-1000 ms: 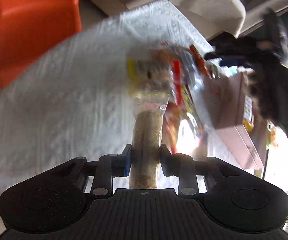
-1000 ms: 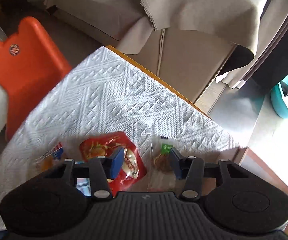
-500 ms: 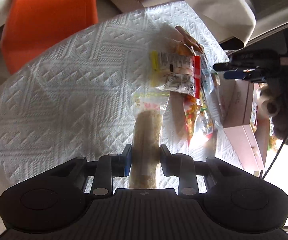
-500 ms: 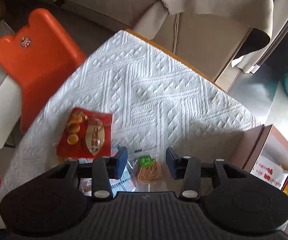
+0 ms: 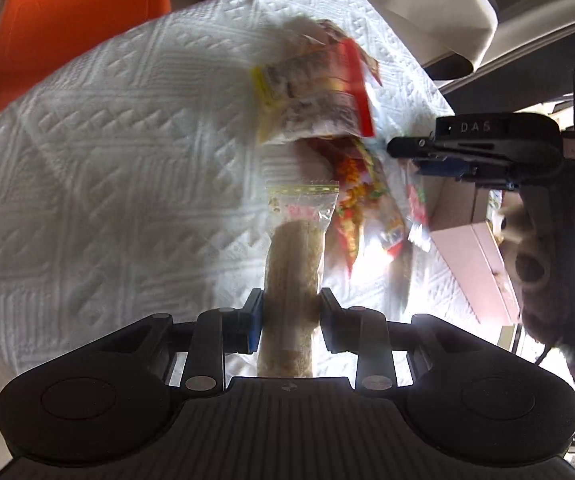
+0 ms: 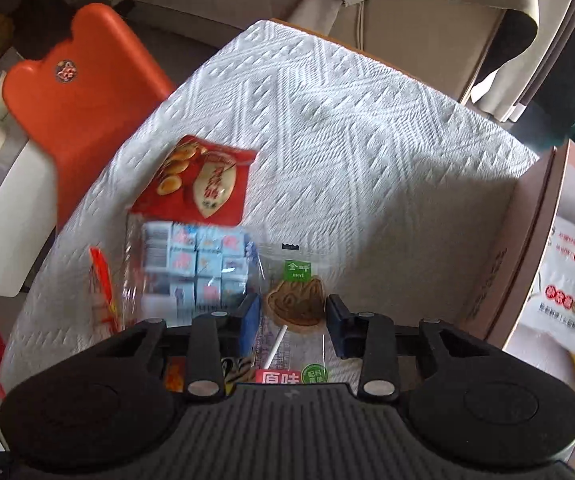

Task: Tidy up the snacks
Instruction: 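Place the bread stick into the pink box while the right gripper grasps the lollipop, then drop the lollipop into the pink box with the right gripper, then grasp the blue-cube candy bag with the right gripper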

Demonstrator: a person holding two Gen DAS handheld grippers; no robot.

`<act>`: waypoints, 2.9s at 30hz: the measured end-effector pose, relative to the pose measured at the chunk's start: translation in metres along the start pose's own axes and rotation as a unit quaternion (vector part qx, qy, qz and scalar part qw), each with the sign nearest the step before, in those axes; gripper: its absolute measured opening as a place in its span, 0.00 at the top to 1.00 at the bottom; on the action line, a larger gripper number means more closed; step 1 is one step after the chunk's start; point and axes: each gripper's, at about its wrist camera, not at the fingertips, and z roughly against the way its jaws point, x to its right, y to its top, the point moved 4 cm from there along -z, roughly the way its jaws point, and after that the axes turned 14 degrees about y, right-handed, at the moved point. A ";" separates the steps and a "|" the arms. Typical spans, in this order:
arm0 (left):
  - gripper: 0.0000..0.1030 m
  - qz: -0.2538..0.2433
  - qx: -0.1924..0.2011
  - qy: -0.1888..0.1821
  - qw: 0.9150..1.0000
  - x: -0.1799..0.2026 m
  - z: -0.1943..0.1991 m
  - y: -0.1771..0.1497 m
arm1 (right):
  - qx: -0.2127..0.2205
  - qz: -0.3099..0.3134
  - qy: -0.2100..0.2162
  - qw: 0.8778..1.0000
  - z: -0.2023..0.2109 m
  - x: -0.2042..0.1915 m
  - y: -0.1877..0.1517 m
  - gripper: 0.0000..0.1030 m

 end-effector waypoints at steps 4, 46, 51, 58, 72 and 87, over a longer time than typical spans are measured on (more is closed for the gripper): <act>0.67 -0.012 0.016 0.012 1.000 0.020 0.005 -0.016 | 0.006 -0.007 0.055 0.998 0.022 -0.008 -0.036 0.66; 0.66 -0.159 0.142 0.105 0.971 0.244 0.042 -0.007 | 0.203 -0.046 0.075 0.975 0.245 0.147 -0.149 0.62; 0.66 -0.105 0.084 0.133 0.982 0.155 0.023 -0.022 | 0.231 -0.017 0.044 0.972 0.239 0.135 -0.090 0.45; 0.66 -0.064 0.076 0.127 0.987 0.084 0.016 -0.007 | 0.144 -0.007 0.032 0.989 0.158 0.096 -0.121 0.45; 0.66 -0.030 0.134 0.077 0.988 0.033 0.024 0.129 | 0.064 0.054 -0.006 0.996 0.062 -0.009 -0.119 0.40; 0.46 -0.086 0.048 0.034 0.995 -0.006 -0.010 0.082 | 0.078 0.015 0.059 0.995 0.022 -0.038 0.034 0.28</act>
